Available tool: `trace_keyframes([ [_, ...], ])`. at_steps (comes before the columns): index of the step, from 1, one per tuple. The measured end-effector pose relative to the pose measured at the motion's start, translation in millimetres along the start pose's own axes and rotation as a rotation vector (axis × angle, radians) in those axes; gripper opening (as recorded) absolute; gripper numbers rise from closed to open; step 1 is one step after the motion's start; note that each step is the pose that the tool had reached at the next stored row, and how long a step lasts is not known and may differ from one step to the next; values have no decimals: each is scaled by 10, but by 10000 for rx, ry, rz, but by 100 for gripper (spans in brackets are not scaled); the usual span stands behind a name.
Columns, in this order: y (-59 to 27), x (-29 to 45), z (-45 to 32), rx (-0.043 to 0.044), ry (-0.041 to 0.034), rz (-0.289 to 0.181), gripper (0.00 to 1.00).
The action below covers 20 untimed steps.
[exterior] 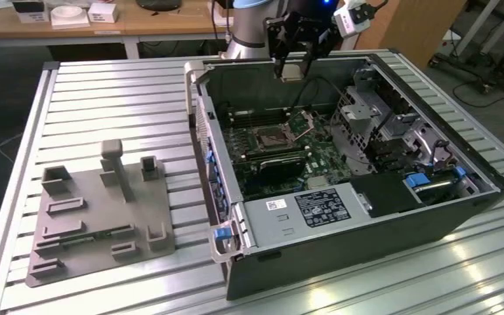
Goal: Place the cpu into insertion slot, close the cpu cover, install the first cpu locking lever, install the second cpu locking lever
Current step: 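Place the cpu into insertion slot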
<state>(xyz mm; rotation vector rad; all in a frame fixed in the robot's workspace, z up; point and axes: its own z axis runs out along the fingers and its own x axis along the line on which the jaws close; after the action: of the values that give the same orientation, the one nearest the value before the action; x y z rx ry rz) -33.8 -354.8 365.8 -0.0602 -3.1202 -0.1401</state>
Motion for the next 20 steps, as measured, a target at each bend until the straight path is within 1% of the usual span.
trace_keyframes([
  [14, 0, 0, 1, -1, -3, 28, 54],
  [20, 0, 1, 1, -4, -17, 189, 54],
])
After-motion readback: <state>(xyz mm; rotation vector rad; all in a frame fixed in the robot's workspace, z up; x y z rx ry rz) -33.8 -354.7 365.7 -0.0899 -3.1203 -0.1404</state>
